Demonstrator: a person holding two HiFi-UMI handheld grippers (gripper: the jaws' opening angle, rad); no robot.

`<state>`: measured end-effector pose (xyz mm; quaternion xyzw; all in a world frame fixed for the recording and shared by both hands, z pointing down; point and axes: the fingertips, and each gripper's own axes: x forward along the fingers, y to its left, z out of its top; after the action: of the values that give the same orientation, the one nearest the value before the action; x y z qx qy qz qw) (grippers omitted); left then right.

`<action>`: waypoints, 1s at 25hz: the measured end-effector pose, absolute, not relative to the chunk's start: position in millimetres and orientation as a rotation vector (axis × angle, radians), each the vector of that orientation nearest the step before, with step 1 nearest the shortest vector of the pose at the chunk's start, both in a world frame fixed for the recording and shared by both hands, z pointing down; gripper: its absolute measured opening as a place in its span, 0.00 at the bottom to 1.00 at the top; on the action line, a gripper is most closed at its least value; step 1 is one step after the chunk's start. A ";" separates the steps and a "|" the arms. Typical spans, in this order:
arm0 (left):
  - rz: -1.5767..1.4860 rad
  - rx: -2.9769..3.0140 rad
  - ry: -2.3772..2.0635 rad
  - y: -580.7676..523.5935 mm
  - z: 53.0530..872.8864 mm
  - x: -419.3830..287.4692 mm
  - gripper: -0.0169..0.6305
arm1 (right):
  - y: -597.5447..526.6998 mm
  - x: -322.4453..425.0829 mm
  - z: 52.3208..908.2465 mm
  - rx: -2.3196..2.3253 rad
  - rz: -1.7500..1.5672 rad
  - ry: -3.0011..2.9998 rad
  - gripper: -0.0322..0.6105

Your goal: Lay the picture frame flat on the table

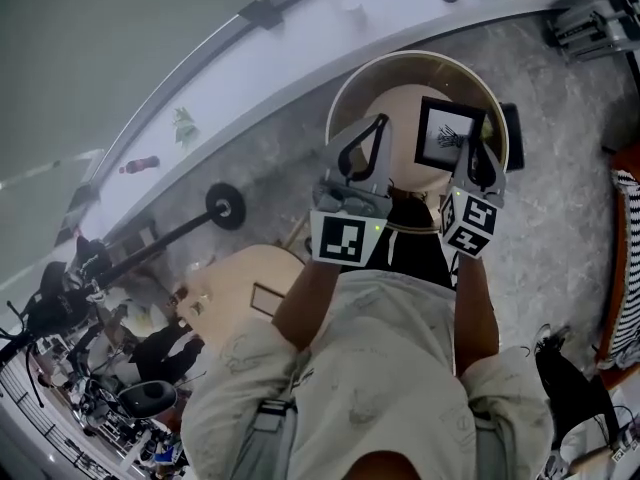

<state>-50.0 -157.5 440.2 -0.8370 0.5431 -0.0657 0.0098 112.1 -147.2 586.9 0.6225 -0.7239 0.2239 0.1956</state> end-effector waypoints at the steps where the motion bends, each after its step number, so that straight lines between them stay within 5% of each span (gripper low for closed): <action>1: -0.213 -2.612 1.702 -158.5 443.5 -49.6 0.03 | -147.8 112.7 597.1 1.733 0.644 -2.019 0.16; 25: -0.426 -2.676 1.687 -148.2 513.4 -43.7 0.03 | -91.1 111.6 837.4 1.436 1.070 -1.686 0.16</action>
<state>-43.7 -148.2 513.4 -0.8382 0.5283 -0.1334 -0.0249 111.6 -91.1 837.4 0.5503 -0.6461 0.4100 0.3341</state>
